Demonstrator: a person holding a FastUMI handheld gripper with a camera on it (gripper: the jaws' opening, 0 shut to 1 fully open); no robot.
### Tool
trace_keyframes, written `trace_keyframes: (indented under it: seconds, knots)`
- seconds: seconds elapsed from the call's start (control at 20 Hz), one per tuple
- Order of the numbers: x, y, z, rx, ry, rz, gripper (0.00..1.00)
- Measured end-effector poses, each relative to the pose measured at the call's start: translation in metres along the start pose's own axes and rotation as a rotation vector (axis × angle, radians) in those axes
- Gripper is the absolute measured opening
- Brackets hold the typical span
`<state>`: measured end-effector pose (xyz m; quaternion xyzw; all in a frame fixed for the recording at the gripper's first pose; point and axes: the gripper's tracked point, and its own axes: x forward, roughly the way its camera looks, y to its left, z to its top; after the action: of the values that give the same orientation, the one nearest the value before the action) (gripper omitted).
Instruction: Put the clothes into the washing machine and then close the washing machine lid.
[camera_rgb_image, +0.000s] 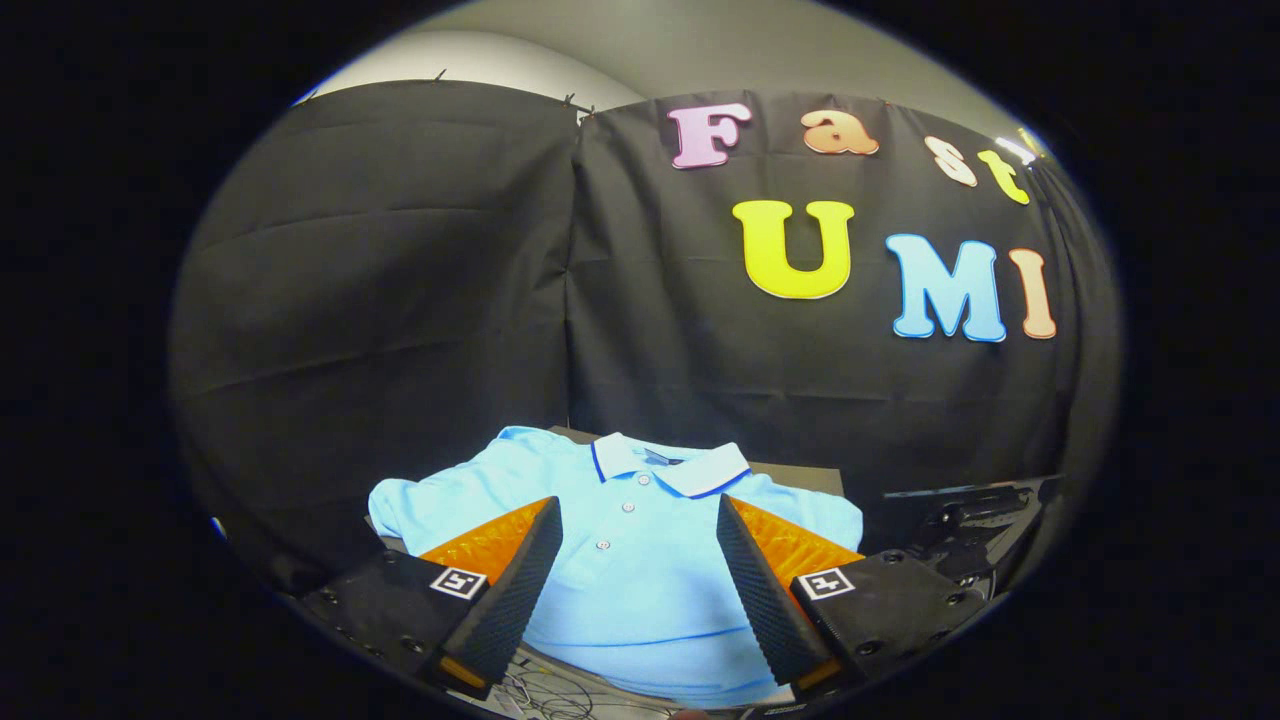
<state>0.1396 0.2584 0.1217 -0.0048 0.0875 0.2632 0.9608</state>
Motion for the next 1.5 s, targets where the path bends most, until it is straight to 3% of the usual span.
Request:
trace_keyframes:
  seconds: [0.6,0.95,1.35,1.5]
  knots:
    - [0.074,0.019,-0.02,0.069,0.208,0.073,0.96]
    - [0.095,0.034,-0.049,-0.004,0.358,0.127,0.97]
    - [0.099,0.03,-0.051,-0.07,0.426,0.123,0.96]
    - [0.101,0.021,-0.048,-0.061,0.384,0.104,0.67]
